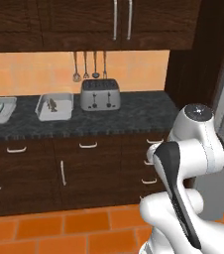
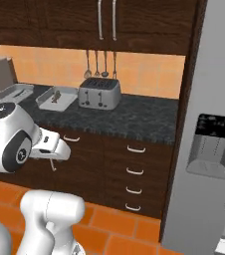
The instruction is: Place one lemon wedge and one fish in each tupperware on the nearby counter, to pack two identical lunches.
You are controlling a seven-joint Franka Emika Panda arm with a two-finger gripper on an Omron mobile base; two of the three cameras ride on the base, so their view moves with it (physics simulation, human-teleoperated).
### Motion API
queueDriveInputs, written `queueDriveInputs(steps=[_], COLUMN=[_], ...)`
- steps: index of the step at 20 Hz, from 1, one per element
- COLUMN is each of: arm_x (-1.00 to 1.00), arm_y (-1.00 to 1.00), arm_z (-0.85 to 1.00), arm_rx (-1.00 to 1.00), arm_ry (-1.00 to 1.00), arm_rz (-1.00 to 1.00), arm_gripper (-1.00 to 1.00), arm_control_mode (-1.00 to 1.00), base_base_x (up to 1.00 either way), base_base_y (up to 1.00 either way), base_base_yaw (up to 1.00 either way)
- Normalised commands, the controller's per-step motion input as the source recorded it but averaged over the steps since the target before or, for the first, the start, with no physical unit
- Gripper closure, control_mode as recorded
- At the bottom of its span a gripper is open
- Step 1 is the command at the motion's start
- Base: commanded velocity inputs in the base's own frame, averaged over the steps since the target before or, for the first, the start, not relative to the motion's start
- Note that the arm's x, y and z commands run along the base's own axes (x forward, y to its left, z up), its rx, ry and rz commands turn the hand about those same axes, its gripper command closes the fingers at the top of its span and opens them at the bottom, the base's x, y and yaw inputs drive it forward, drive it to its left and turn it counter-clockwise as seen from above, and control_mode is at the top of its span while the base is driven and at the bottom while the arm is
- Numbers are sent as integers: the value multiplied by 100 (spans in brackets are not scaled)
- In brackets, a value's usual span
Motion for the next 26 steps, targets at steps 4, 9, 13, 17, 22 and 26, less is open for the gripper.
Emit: queueDriveInputs(steps=[4, 9, 13, 17, 22, 26], arm_x=[0, 0, 0, 0, 0, 0], arm_y=[0, 0, 0, 0, 0, 0], arm_z=[0, 0, 0, 0, 0, 0], arm_rx=[0, 0, 0, 0, 0, 0], arm_ry=[0, 0, 0, 0, 0, 0], arm_rz=[0, 0, 0, 0, 0, 0], arm_gripper=[-100, -100, -100, -100, -100, -100], arm_control_mode=[100, 100, 100, 100, 100, 100], base_base_x=[0, 0, 0, 0, 2, 33], base_base_y=[-100, -100, -100, -100, -95, -51], base_base_yaw=[-1, 0, 0, 0, 0, 0])
